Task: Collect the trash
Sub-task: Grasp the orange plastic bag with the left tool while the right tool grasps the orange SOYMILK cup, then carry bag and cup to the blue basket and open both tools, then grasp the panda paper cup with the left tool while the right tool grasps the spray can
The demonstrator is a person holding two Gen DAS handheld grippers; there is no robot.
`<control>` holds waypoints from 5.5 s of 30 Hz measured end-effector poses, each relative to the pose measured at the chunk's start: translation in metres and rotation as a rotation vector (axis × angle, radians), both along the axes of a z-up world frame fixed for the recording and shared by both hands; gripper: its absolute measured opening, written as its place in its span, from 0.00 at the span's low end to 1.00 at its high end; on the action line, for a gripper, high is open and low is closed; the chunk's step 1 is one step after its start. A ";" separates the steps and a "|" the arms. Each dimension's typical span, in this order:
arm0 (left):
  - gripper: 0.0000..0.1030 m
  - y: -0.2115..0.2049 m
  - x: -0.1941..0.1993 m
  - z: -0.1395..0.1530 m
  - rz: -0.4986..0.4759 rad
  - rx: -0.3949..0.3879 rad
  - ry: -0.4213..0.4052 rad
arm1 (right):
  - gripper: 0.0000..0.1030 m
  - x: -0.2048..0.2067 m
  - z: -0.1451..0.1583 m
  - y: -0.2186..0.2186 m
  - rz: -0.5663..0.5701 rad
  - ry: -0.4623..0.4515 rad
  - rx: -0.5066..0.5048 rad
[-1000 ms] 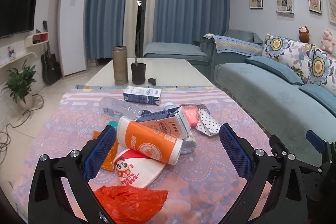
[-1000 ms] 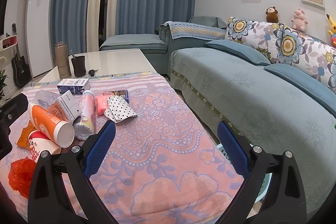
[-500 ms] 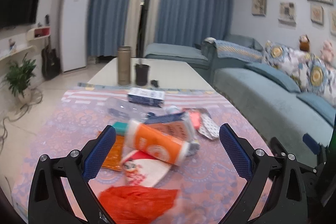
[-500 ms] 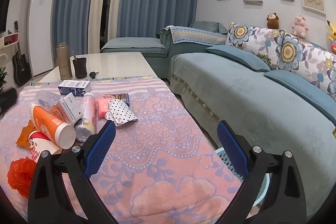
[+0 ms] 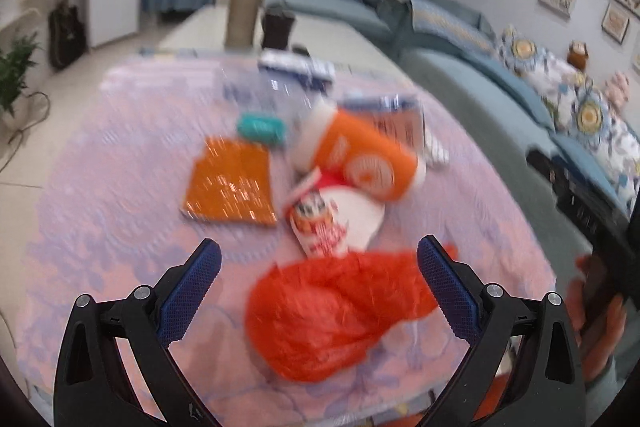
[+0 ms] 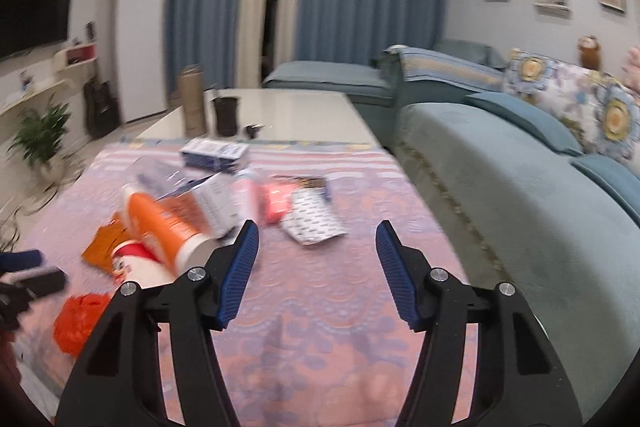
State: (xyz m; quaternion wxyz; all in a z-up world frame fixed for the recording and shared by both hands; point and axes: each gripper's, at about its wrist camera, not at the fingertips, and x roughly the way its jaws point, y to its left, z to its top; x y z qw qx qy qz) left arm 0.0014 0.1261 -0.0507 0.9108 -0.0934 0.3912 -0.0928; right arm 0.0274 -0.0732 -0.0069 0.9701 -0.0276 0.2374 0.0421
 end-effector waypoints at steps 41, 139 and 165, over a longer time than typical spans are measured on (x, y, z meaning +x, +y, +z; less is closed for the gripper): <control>0.74 -0.024 0.012 -0.060 -0.116 0.028 0.205 | 0.61 0.126 -0.076 0.107 0.427 0.431 -0.060; 0.75 -0.018 0.031 -0.001 0.033 -0.051 0.013 | 0.41 0.062 -0.009 -0.034 0.130 0.174 0.138; 0.62 -0.031 0.096 -0.058 0.048 -0.101 0.183 | 0.50 0.184 -0.086 0.042 0.176 0.460 0.157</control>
